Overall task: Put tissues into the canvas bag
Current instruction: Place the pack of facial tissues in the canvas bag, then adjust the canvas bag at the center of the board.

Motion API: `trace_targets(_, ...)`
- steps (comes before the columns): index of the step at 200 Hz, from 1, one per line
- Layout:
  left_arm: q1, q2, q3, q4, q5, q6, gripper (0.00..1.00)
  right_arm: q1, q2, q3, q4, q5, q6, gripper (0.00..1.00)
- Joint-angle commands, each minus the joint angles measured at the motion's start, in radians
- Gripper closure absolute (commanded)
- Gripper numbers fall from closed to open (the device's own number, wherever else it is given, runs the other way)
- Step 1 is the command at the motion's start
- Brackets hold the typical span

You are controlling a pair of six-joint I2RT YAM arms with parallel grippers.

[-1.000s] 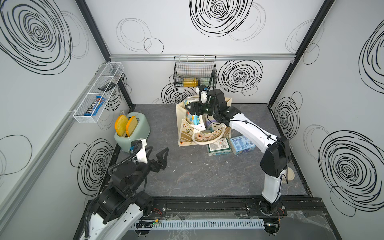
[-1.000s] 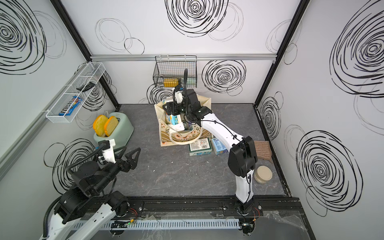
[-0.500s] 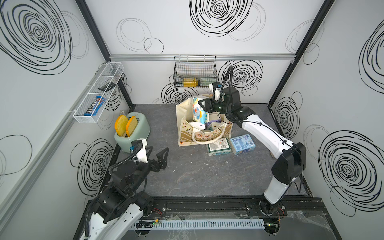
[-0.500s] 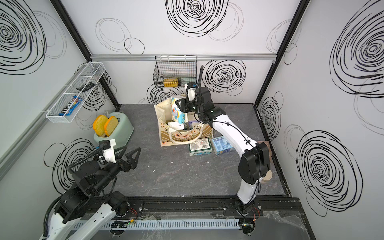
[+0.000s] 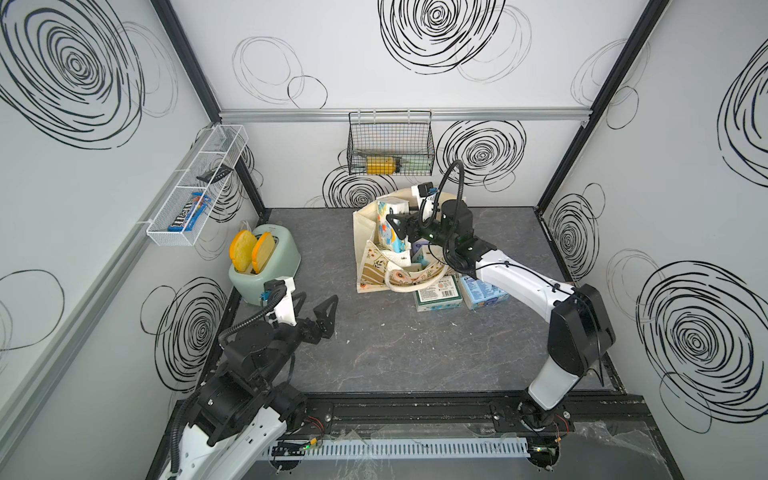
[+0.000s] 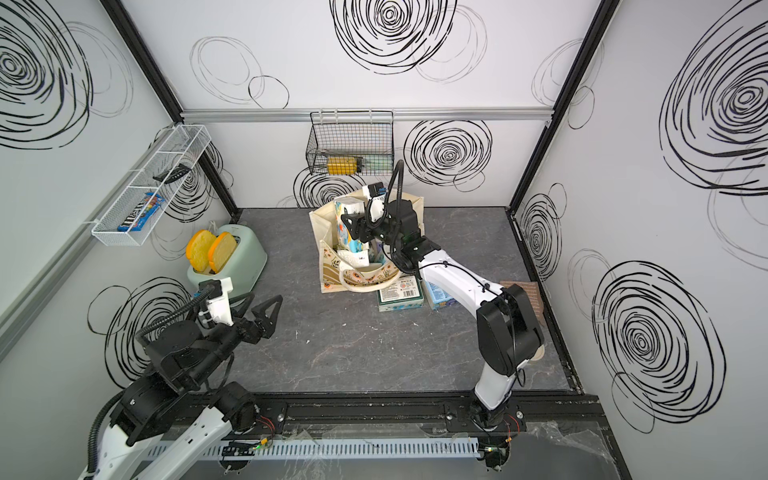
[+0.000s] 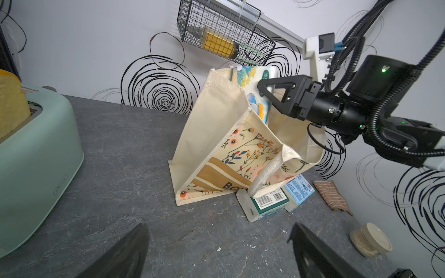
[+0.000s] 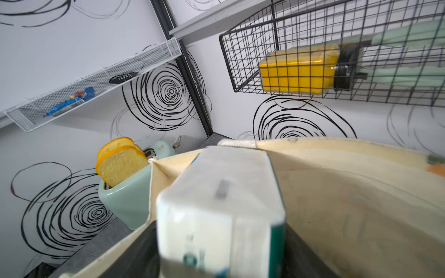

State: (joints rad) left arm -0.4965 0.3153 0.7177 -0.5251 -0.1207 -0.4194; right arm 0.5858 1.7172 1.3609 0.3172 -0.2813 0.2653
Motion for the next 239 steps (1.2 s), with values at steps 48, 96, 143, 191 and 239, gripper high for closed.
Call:
trace_targets(48,0.004,0.019,-0.006,0.039,0.003,0.001,0.04,-0.09,-0.091,0.153,-0.154,-0.123,0.006,0.24)
trace_targets(96,0.007,0.018,-0.007,0.039,0.003,0.0,0.04,-0.044,-0.094,0.212,-0.281,0.027,-0.099,0.25)
trace_targets(143,0.007,0.018,-0.008,0.037,-0.001,-0.001,0.04,-0.037,0.076,0.432,-0.459,-0.152,-0.048,0.25)
trace_targets(191,0.006,0.027,-0.017,0.05,0.021,0.003,0.01,-0.089,-0.187,0.153,-0.365,-0.113,0.056,0.25)
trace_targets(239,0.004,0.113,-0.024,0.081,0.113,0.023,0.03,-0.222,-0.618,-0.158,-0.454,-0.158,0.081,0.24)
